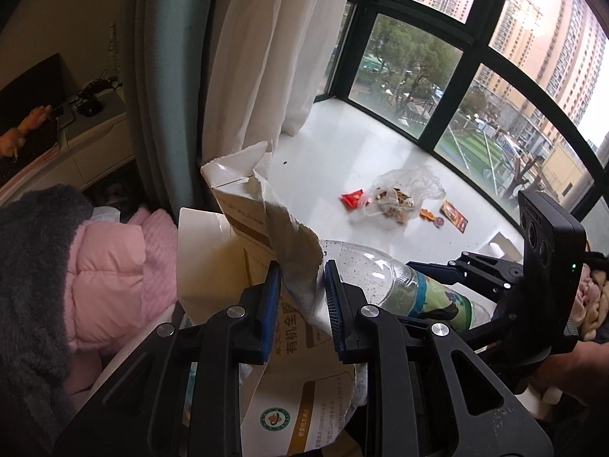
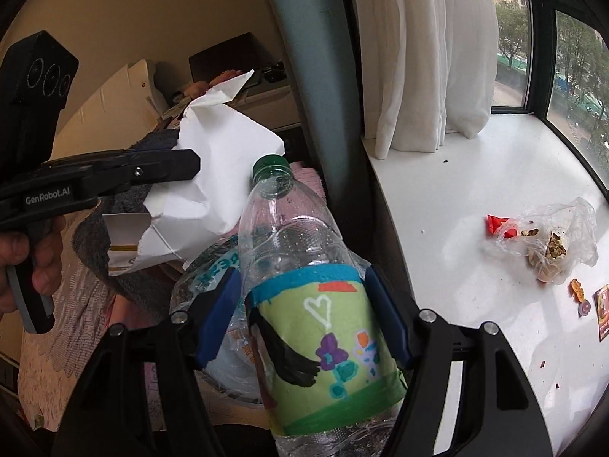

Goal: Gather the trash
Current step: 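Carry the paper bag in the left tool and bottle in the right tool over the bin, then open the right tool to drop the bottle while the left tool releases the paper bag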

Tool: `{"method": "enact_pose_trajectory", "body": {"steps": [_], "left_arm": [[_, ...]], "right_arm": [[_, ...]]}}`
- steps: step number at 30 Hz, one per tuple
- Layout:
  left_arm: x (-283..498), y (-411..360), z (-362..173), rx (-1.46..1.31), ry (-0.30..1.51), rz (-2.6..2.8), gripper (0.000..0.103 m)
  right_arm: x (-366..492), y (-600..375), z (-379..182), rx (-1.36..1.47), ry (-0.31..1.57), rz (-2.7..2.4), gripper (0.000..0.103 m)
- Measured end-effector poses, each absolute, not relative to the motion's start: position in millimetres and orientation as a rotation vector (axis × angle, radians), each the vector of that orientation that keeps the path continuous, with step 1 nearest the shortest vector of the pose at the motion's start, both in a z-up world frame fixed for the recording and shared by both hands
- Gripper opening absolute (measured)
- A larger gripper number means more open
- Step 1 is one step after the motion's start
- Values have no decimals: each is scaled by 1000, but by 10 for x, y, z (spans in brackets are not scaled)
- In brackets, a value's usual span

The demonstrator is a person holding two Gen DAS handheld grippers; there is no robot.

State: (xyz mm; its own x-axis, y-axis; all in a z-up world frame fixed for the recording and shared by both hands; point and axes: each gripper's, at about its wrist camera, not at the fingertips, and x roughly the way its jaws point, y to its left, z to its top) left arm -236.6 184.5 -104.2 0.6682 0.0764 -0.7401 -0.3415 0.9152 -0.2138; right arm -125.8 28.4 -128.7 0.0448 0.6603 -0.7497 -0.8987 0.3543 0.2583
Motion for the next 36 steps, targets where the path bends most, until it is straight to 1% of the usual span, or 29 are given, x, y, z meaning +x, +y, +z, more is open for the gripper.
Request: {"method": "enact_pose_trajectory", "body": {"steps": [10, 18, 21, 24, 36], "left_arm": [[-2715, 1896, -1501, -429, 872, 252, 21], [-2728, 1893, -1919, -482, 937, 253, 21], [-2708, 1904, -2063, -501, 955, 248, 21], [-2655, 1893, -2187, -509, 974, 241, 21], [-2556, 1892, -2387, -554, 999, 241, 21]], "right_arm": [[-1628, 523, -1695, -465, 991, 1219, 65], [-1642, 614, -2029, -540, 1042, 1197, 65], [-1640, 687, -2100, -554, 1045, 1221, 60], [-1648, 780, -2178, -589, 1045, 1228, 60], [-1556, 799, -2170, -627, 1041, 1214, 60]]}}
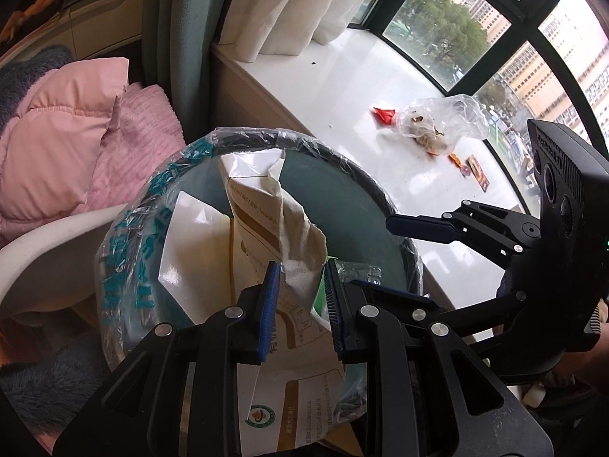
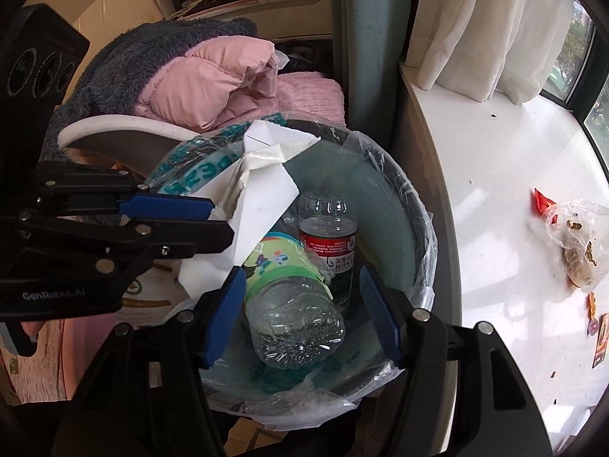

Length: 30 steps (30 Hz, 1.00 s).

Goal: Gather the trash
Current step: 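Open the right tool to drop the bottle while the left tool releases the paper bag, then move both tools back over the sill toward the plastic bag of nut shells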

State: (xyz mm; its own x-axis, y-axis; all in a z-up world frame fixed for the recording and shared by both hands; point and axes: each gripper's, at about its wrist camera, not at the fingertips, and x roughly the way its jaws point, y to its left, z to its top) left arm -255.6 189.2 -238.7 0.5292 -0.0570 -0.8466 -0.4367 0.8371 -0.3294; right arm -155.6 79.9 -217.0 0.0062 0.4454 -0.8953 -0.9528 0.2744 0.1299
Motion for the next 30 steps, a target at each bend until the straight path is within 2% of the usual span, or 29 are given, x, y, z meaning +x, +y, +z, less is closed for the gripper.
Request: {"method": "enact_pose_trajectory", "body": {"steps": [1, 2, 3, 5, 7, 9, 11, 13, 20, 30], "left_arm": [[-2549, 1890, -2386, -553, 1002, 242, 23], [-2540, 1892, -2387, -551, 1006, 246, 31], [-2541, 1891, -2378, -543, 1006, 259, 45], [-2539, 1902, -2363, -543, 995, 264, 57], [-2530, 1916, -2335, -552, 982, 258, 70], [-2526, 1914, -2281, -540, 965, 265, 88], [-2498, 1905, -2231, -525, 956, 261, 96], [-2456, 1883, -2165, -492, 949, 263, 97], [-2121, 1768, -1891, -398, 915, 204, 97], [-1250, 1353, -1612, -275, 895, 43, 97]], "right_arm": [[-1534, 783, -2163, -626, 1041, 1211, 60], [-1513, 763, -2155, -624, 1037, 1208, 62], [-1489, 740, -2144, -618, 1030, 1205, 70], [-1442, 692, -2120, -601, 1025, 1206, 75], [-1401, 644, -2090, -587, 1014, 1200, 89], [-1358, 578, -2037, -560, 992, 1198, 91], [-1305, 507, -1982, -533, 973, 1186, 91], [-1224, 419, -1914, -501, 953, 1157, 96], [-816, 2, -1697, -398, 901, 1017, 96], [-74, -780, -1466, -269, 860, 793, 96]]}}
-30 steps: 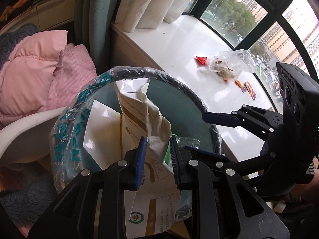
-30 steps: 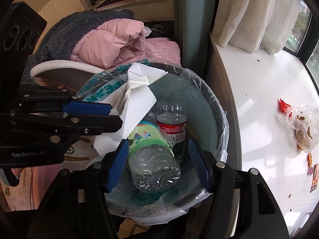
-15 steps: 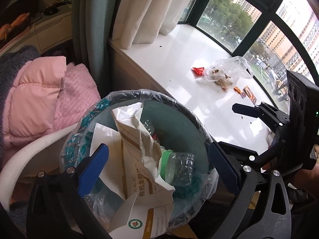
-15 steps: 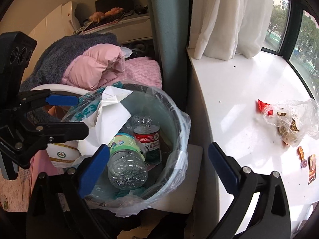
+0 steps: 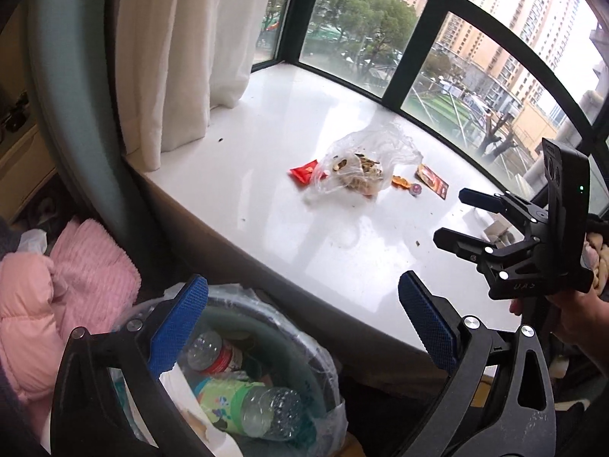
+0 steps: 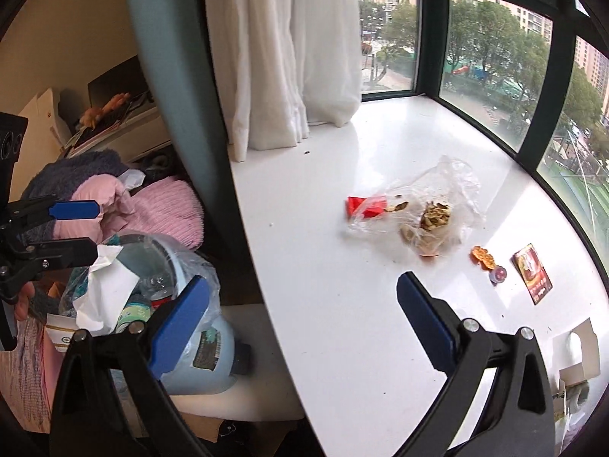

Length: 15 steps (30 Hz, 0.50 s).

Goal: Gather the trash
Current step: 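Move both tools back over the sill toward the plastic bag of nut shells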

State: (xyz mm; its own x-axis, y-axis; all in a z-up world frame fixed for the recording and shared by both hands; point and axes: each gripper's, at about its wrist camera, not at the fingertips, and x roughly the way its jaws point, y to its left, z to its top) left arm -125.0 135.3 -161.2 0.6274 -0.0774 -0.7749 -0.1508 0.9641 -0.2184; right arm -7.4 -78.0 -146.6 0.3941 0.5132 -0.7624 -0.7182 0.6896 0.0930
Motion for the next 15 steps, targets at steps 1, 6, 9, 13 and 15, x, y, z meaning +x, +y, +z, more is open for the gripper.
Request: {"method": "enact_pose_trajectory", "body": {"steps": [1, 6, 9, 13, 15], "left_arm": [[-1150, 1312, -1600, -261, 894, 27, 97], [-647, 1101, -1572, -211, 895, -39, 97], [-343, 1003, -1603, -193, 904, -65, 97], [44, 917, -1686, -170, 919, -92, 97], [220, 895, -1740, -161, 924, -102, 97]], "right_arm": [[1, -850, -1447, -261, 854, 773, 96], [415, -1184, -1377, -213, 837, 695, 96], [657, -1312, -1368, -203, 834, 668, 96], [930, -1420, -1402, -199, 839, 656, 96], [1054, -1443, -1431, -194, 842, 660, 96]]}}
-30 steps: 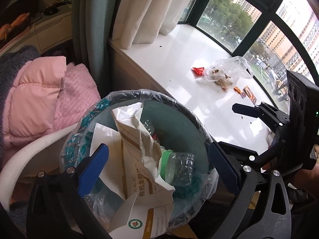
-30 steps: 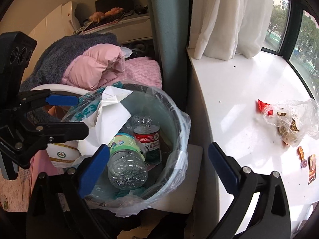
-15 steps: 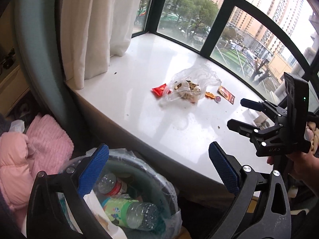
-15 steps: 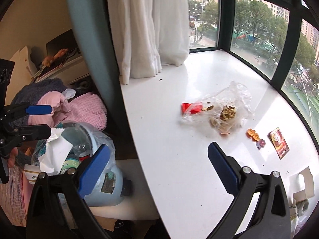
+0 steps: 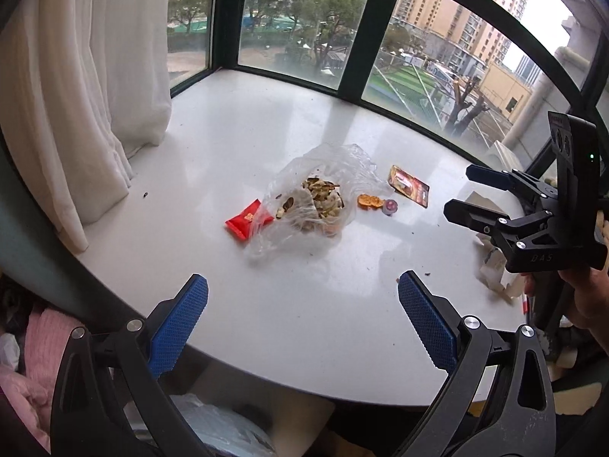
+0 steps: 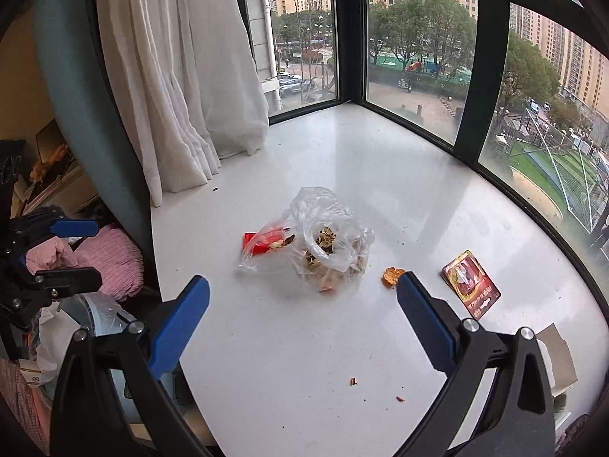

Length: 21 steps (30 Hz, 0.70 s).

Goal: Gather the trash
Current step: 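Move both tools back over the sill toward the plastic bag of nut shells, then close both tools on the clear plastic bag of nut shells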

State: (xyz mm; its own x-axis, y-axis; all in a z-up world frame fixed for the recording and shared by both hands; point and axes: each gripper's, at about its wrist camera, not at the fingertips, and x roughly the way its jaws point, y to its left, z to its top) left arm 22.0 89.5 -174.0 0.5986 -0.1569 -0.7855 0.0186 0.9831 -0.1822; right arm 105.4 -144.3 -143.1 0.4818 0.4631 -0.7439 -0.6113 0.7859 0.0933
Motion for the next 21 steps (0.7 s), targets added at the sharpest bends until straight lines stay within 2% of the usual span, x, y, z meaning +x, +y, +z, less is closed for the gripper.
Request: {"method": "enact_pose_trajectory", "body": {"steps": [11, 21], "left_arm": [[1168, 923, -2156, -149, 970, -119, 97], [1873, 945, -2818, -132, 1048, -141, 97]], "right_arm": [[1643, -1343, -1802, -209, 898, 667, 96], [2040, -1142, -2199, -239, 946, 733, 96]]}}
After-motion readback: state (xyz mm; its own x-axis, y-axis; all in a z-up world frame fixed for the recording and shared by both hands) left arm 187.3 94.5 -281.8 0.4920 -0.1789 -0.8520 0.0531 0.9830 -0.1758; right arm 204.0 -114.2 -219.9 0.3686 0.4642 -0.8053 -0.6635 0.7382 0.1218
